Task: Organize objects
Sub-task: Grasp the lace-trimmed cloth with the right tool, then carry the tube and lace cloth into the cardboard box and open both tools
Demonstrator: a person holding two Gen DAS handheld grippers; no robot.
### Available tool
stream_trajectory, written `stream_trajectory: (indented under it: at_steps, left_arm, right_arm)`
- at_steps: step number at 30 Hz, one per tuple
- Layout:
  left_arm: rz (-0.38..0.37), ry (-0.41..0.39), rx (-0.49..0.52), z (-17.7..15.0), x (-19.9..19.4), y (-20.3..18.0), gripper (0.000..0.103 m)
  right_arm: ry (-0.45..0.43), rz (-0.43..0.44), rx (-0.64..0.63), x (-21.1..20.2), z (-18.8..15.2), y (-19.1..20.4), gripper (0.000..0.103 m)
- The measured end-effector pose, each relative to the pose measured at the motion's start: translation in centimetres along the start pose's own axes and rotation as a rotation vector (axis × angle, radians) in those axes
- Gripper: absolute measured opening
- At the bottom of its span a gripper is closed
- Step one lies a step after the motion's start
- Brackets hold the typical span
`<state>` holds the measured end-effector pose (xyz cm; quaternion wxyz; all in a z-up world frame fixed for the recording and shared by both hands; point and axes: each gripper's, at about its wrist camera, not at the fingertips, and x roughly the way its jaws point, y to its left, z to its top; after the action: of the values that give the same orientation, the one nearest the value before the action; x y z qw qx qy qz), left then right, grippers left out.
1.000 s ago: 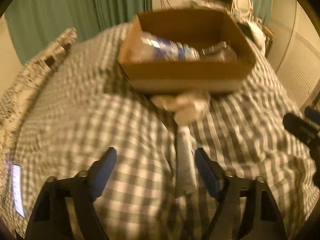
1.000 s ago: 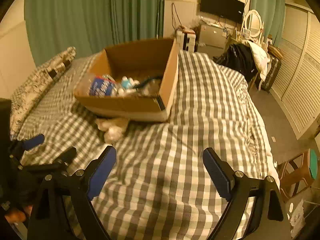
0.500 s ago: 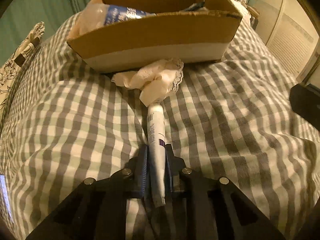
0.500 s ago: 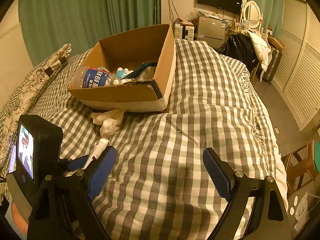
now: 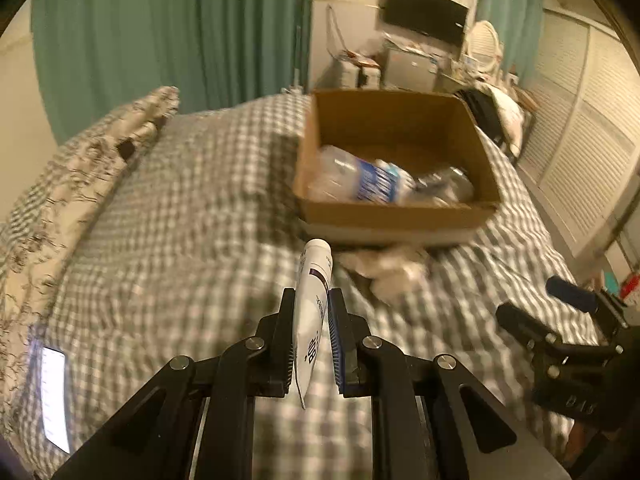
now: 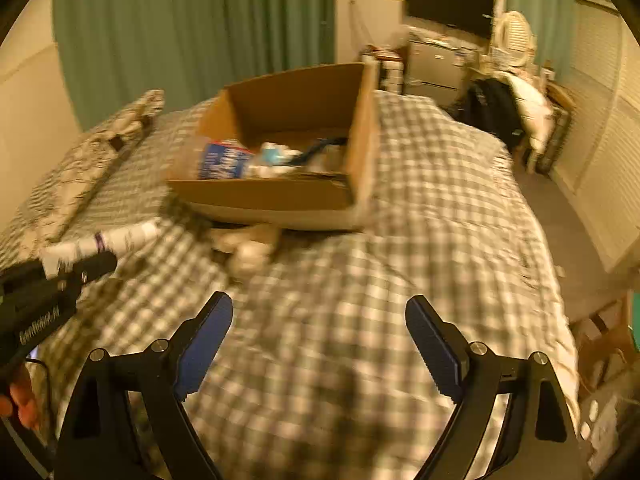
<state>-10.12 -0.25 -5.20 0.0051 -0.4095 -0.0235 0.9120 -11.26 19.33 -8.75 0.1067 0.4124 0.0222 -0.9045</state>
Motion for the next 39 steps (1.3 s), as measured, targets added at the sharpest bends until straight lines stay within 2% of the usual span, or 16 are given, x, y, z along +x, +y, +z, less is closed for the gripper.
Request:
stream_trajectory:
  at_steps: [3,7,13,16,17,18,20,24,33,39]
  left_arm:
    - [0.021,-0.018,-0.024,0.8,0.5,1.4,0.015]
    - [0.050,-0.020,-0.030,1.0,1.6,2.2,0.015]
    - [0.026,0.013,-0.035,0.4,4.1,3.0,0.015]
    - [-0.002,0.019,-0.038,0.4,4.4,3.1,0.015]
    - [-0.008,0.017,-0.032,0.4,4.3,2.9,0.015]
    - [-0.015,0.017,-0.027,0.3,4.3,2.8,0.015]
    - [-0.024,0.019,-0.022,0.2,4.2,2.7,0.015]
    - [-0.038,0.021,-0.029,-0.2,3.5,2.6,0.015]
    - [-0.083,0.017,-0.051,-1.0,0.4,2.2,0.015]
    - [-0.110,-0.031,-0.026,-0.3,-3.1,0.4,0.015]
  right_arm:
    - [0.035,0.017,-0.019,2.3,1.2,1.5,0.088]
    - [0.117,-0.027,-0.047,7.8,2.8,4.0,0.088]
    - [0.205,-0.085,-0.061,13.7,2.8,6.0,0.086]
    - [0.244,-0.091,-0.067,15.4,2.7,6.0,0.068]
    - [0.257,-0.086,-0.067,15.7,2.7,5.9,0.058]
    - [0.269,-0.082,-0.067,15.9,2.6,5.9,0.042]
    - [0.265,-0.074,-0.064,15.7,2.5,5.8,0.025]
    - [0.226,-0.041,-0.070,13.8,2.2,5.9,0.011]
    - [0.123,0.008,-0.077,6.4,1.4,6.1,0.008]
    - [0.023,0.013,-0.095,0.2,1.6,6.3,0.008]
